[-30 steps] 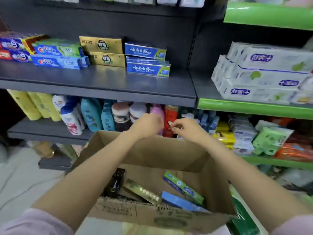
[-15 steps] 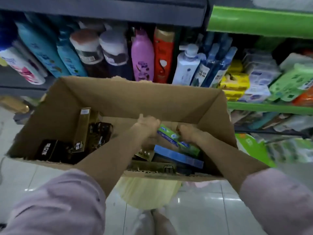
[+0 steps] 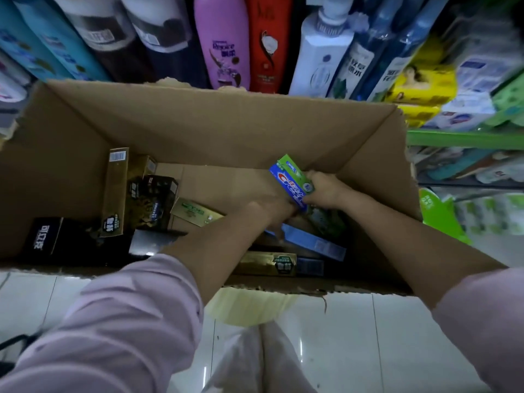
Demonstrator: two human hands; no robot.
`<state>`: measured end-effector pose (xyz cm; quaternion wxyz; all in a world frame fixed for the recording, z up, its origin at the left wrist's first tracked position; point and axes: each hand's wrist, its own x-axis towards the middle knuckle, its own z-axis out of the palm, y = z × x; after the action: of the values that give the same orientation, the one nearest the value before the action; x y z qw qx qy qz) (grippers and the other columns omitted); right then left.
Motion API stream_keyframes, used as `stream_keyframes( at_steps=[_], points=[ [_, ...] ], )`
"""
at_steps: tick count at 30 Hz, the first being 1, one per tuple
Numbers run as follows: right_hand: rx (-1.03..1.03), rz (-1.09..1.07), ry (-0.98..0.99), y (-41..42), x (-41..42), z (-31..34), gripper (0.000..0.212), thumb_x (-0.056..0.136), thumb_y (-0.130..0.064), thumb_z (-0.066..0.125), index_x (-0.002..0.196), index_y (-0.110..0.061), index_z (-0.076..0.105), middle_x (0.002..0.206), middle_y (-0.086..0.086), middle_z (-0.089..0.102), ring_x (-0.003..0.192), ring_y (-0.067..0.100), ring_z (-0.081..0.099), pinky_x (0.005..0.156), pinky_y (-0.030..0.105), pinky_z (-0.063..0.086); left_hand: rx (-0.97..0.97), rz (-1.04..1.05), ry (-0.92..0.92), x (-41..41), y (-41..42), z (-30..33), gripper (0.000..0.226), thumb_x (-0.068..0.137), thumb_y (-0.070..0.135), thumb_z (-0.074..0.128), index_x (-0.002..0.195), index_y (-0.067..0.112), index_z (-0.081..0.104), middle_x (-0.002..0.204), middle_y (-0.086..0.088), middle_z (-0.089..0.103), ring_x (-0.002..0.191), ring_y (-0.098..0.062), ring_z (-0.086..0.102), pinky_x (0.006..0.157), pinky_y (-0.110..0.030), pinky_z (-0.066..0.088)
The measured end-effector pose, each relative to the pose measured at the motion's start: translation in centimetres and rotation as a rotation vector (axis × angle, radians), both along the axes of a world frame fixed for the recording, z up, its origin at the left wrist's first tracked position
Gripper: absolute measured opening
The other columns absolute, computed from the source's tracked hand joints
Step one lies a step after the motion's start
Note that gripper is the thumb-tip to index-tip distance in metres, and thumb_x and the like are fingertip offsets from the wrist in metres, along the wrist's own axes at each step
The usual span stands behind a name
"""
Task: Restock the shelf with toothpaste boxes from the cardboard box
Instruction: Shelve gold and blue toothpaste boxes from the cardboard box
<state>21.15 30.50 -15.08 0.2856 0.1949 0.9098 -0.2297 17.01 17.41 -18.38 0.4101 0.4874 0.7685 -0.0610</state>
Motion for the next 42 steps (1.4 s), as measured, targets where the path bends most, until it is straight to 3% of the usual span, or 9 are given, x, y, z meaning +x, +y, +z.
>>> stream_keyframes(
  at_steps=[3,9,16,21,26,30,35,39,42],
  points=[
    [-0.008,0.022,0.044,-0.4,0.3,1.2,0.046,0.081,-0.016,0.068,0.119,-0.005,0.045,0.122,0.019,0.058,0.112,0.034,0.056,0.086,0.035,0.045,-0.003,-0.045,0.099,0.1,-0.3,1.0,0.044,0.087,0.027,0.064,0.127,0.010,0.053,0.130,-0.010,0.055,0.117,-0.027,0.053,0.090,-0.035,0.044],
    [0.074,0.136,0.323,-1.5,1.0,5.3,0.037,0.080,-0.008,0.060,0.112,-0.011,0.041,0.112,0.016,0.056,0.102,0.035,0.056,0.084,0.045,0.048,0.072,0.201,0.373,-2.4,-4.0,5.1,0.042,0.089,0.032,0.060,0.123,0.010,0.052,0.126,-0.013,0.057,0.116,-0.031,0.056,0.088,-0.036,0.046],
    [-0.063,-0.069,0.733,-3.4,2.7,10.5,0.028,0.081,-0.008,0.061,0.103,-0.007,0.043,0.099,0.012,0.059,0.090,0.028,0.056,0.070,0.033,0.040,0.403,0.696,0.117,-2.6,-9.3,9.1,0.029,0.078,0.017,0.073,0.096,0.012,0.050,0.108,-0.011,0.060,0.098,-0.026,0.057,0.073,-0.031,0.041],
    [-0.343,-0.239,0.937,-5.6,2.1,15.8,0.036,0.082,-0.007,0.064,0.116,-0.009,0.050,0.097,-0.004,0.061,0.081,0.007,0.059,0.072,0.016,0.047,0.663,0.894,-0.026,-2.0,-12.9,14.2,0.030,0.068,0.014,0.073,0.077,0.018,0.044,0.079,0.001,0.051,0.076,-0.017,0.046,0.062,-0.027,0.034],
    [-0.620,-0.240,0.950,-8.8,0.1,20.5,0.034,0.088,0.003,0.055,0.120,-0.007,0.050,0.096,-0.009,0.060,0.070,-0.023,0.055,0.063,0.002,0.044,0.950,1.198,-0.297,-2.1,-14.7,19.9,0.025,0.084,0.006,0.060,0.078,0.017,0.038,0.084,-0.001,0.059,0.076,-0.014,0.057,0.066,-0.031,0.046],
    [-0.778,-0.210,0.926,-12.6,-2.1,24.4,0.034,0.092,-0.001,0.049,0.121,-0.019,0.051,0.095,-0.006,0.064,0.069,-0.010,0.061,0.059,0.011,0.049,1.131,1.270,-0.397,-3.2,-15.9,24.9,0.012,0.089,0.006,0.052,0.087,0.017,0.048,0.097,-0.007,0.062,0.089,-0.020,0.062,0.071,-0.031,0.050],
    [-0.882,-0.163,0.959,-17.5,-6.4,28.9,0.030,0.094,-0.006,0.050,0.121,-0.018,0.057,0.101,-0.002,0.068,0.077,0.004,0.066,0.075,0.021,0.053,1.400,1.354,-0.469,-6.0,-19.1,29.6,0.017,0.095,0.020,0.054,0.080,0.013,0.048,0.082,-0.007,0.062,0.066,-0.012,0.063,0.059,-0.024,0.051],
    [-0.786,-0.122,0.997,-22.3,-10.2,31.1,0.023,0.094,-0.009,0.051,0.116,-0.015,0.058,0.102,0.002,0.066,0.077,0.008,0.062,0.065,0.013,0.049,1.404,1.350,-0.246,-10.3,-23.4,31.8,0.028,0.094,0.029,0.054,0.076,0.016,0.038,0.072,-0.006,0.050,0.054,-0.012,0.056,0.051,-0.021,0.042],
    [-0.712,-0.110,1.028,-25.6,-13.8,32.4,0.024,0.096,-0.015,0.050,0.119,-0.019,0.056,0.101,-0.002,0.066,0.080,0.014,0.063,0.071,0.024,0.051,1.413,1.292,-0.045,-14.2,-27.6,33.3,0.025,0.096,0.032,0.050,0.082,0.015,0.036,0.075,-0.003,0.045,0.058,-0.011,0.051,0.050,-0.019,0.040]
  ],
)
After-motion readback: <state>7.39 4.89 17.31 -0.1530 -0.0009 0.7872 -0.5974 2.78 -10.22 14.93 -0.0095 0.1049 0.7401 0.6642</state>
